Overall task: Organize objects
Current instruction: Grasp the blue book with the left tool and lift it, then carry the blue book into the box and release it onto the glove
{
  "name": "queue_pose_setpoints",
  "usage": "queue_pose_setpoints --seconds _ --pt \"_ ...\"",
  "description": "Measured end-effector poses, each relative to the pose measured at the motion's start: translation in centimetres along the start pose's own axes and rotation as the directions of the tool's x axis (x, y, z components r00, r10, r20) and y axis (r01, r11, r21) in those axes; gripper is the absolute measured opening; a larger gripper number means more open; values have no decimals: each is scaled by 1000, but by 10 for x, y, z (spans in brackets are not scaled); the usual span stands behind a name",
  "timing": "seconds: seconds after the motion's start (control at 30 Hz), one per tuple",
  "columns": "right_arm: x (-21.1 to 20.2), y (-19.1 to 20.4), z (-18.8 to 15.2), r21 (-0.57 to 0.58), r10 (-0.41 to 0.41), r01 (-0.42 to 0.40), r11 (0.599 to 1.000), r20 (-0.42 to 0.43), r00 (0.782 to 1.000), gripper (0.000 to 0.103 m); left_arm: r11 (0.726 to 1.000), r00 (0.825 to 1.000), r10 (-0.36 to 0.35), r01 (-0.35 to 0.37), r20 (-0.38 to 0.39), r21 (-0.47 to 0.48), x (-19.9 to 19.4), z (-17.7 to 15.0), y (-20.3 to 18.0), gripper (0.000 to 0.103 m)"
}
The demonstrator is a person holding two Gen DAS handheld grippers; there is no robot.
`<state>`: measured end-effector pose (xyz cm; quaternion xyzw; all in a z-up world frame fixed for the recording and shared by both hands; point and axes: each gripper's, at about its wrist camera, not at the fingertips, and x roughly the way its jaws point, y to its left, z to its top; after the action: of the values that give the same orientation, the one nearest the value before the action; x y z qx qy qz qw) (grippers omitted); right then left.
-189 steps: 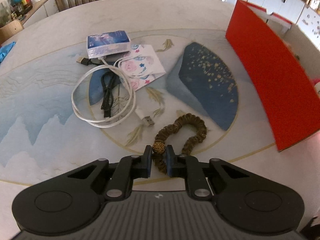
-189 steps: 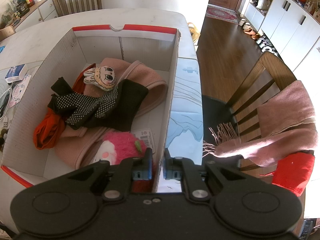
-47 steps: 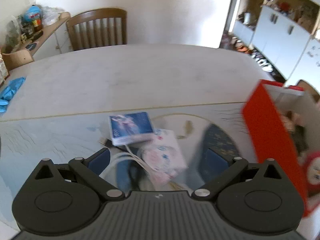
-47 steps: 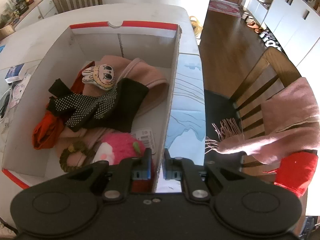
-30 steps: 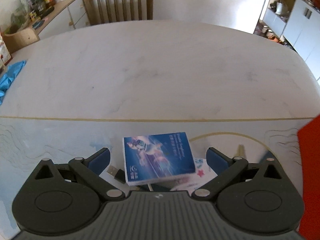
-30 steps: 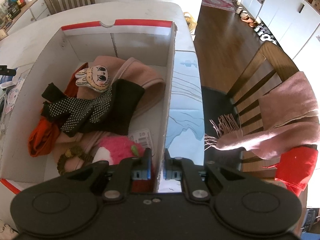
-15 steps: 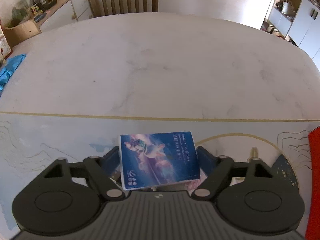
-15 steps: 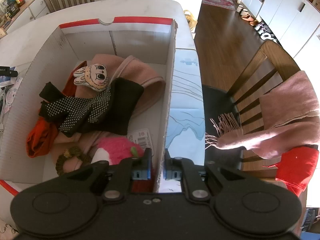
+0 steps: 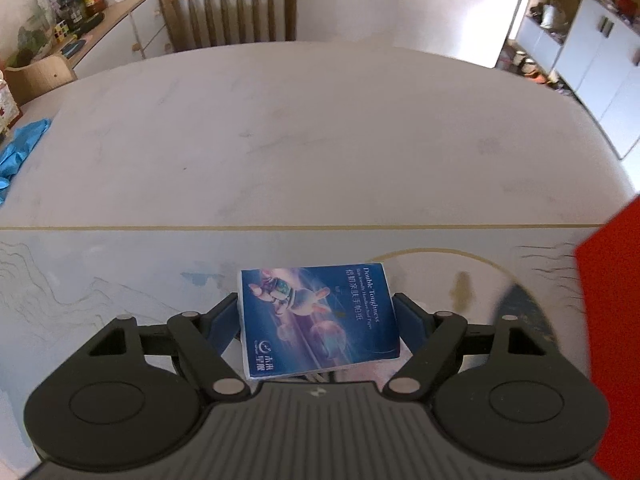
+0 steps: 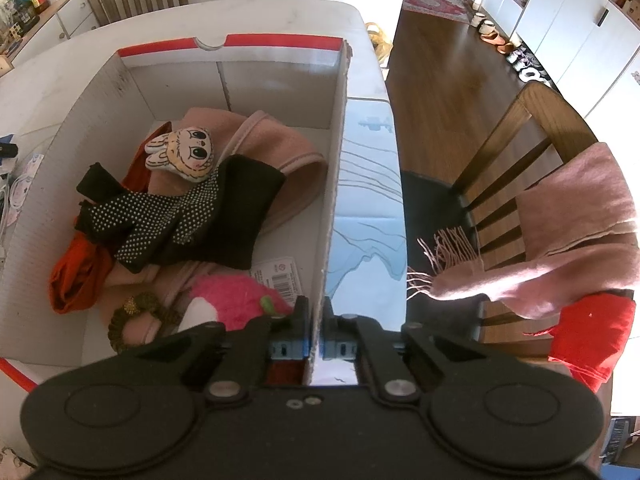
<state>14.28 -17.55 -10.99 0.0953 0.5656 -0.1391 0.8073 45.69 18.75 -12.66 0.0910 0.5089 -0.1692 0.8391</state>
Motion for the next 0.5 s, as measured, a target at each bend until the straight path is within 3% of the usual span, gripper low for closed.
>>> queue_pose_setpoints --seconds 0.27,0.5 --pt "-5 -2 -2 -3 11 -11 1000 17 1000 4 984 991 -133 128 33 124 -56 -10 -42 80" --pt "-12 -3 -7 -14 23 -23 1000 40 999 4 935 964 -264 246 38 256 -99 -19 -99 80"
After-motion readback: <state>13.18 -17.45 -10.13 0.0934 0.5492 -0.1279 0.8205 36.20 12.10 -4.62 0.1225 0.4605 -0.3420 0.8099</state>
